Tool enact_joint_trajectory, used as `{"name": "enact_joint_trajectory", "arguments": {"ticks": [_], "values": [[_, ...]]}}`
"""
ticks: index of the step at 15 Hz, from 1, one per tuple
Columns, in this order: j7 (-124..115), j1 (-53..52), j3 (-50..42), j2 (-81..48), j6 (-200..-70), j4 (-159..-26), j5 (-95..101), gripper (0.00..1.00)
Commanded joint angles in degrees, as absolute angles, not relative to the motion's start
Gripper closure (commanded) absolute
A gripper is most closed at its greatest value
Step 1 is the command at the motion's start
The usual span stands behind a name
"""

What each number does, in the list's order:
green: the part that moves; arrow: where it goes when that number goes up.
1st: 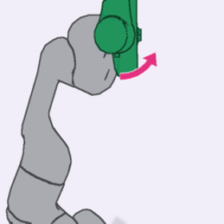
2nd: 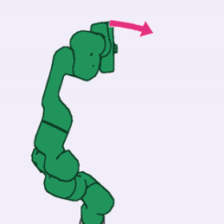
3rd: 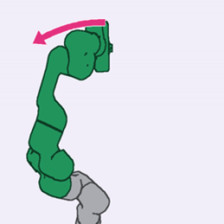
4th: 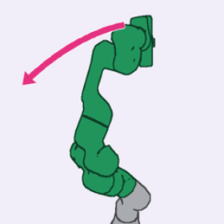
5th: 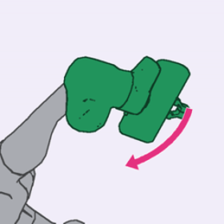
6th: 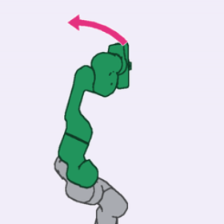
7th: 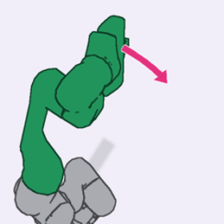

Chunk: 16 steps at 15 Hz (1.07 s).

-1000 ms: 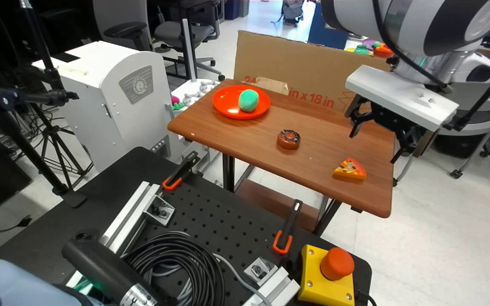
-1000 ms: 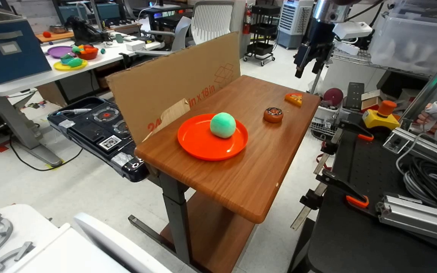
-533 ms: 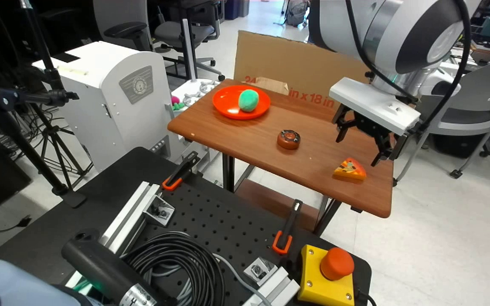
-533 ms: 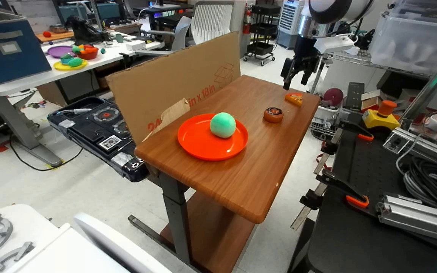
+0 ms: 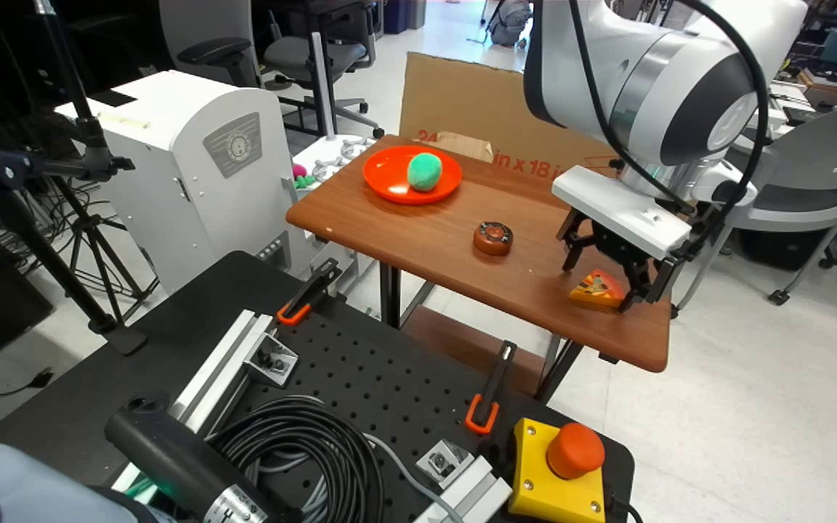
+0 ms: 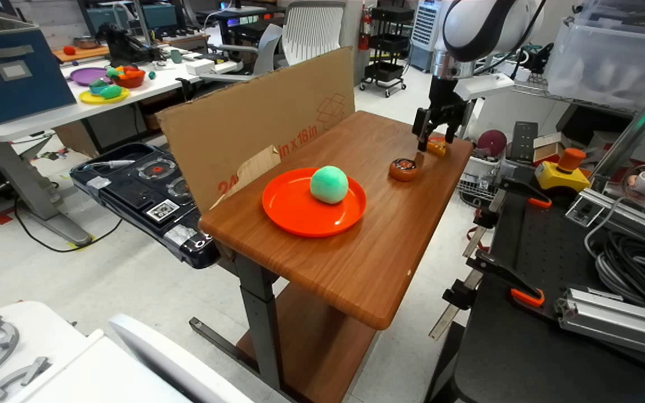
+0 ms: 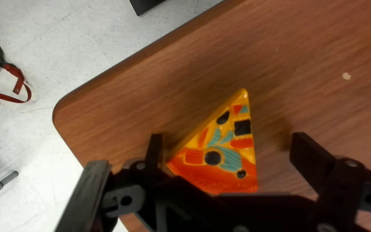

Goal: Move the slice of pizza away from you.

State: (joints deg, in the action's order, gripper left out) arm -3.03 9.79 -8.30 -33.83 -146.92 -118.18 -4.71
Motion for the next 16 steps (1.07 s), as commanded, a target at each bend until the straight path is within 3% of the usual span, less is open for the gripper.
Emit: {"name": "enact_joint_trajectory", "arguments": {"ticks": [1,5,16], "values": [[-5.3,8.7,-9.2,-35.1,-144.8,-116.2,-3.4,0.26],[-6.4,8.2,-9.5,-34.5,-143.3,-115.2,-3.4,0.57],[-6.1,6.2,-5.5,-30.4,-137.2,-109.0,-4.6,0.58]]}}
